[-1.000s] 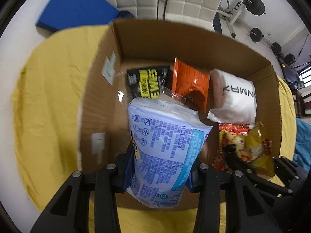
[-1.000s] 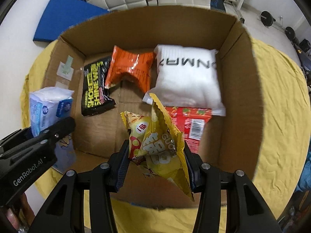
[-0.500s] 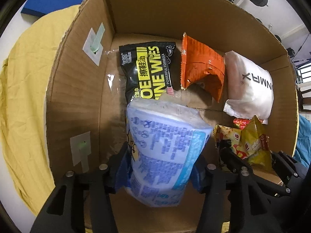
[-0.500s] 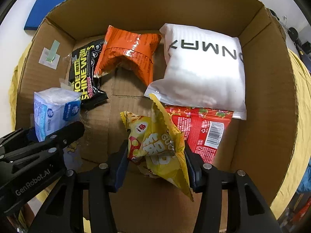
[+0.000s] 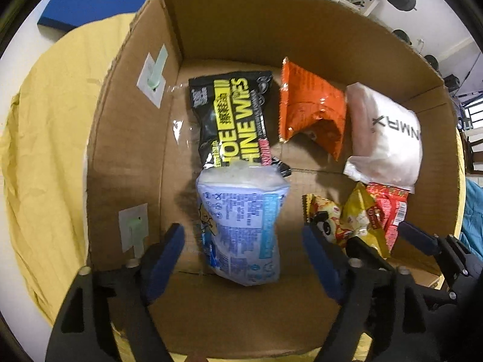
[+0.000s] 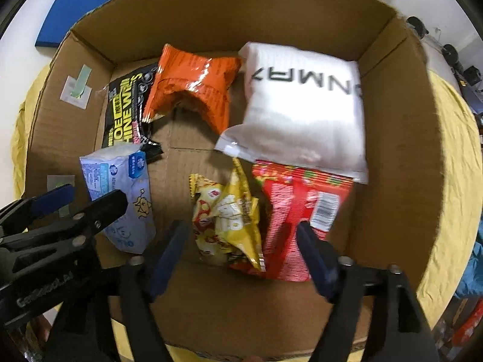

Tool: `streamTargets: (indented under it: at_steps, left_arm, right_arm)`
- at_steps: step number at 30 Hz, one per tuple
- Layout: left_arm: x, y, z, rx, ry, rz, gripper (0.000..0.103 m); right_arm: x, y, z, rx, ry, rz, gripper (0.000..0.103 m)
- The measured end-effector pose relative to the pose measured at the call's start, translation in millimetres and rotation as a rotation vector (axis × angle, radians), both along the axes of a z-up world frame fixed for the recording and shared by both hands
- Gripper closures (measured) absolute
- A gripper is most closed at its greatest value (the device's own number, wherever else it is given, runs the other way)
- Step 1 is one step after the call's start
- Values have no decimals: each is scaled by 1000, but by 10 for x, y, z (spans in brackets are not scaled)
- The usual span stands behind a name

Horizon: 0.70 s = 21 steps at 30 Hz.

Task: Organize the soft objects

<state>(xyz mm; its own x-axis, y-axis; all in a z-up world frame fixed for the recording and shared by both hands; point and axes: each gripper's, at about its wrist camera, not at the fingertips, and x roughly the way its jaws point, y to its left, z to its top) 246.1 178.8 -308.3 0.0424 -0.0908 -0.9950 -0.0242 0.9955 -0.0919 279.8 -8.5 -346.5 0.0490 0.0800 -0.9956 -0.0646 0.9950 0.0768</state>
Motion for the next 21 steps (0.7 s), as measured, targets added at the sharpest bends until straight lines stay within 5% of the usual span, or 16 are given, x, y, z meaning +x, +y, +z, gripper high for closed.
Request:
streamTargets:
  at_steps: [2,8,21]
  left_arm:
    - [-50,-43,100,15,-28,-5,2]
    - [-81,-85,327,27,-90,2,0]
    - [-73,-178,592,48,-173,2,0]
  right_arm:
    - [5,-47,34,-11,-4,-9,23]
    - [-12,-263,158,-51,-22,-32,1]
    - [-51,-538,450,-56,-71,-82,0]
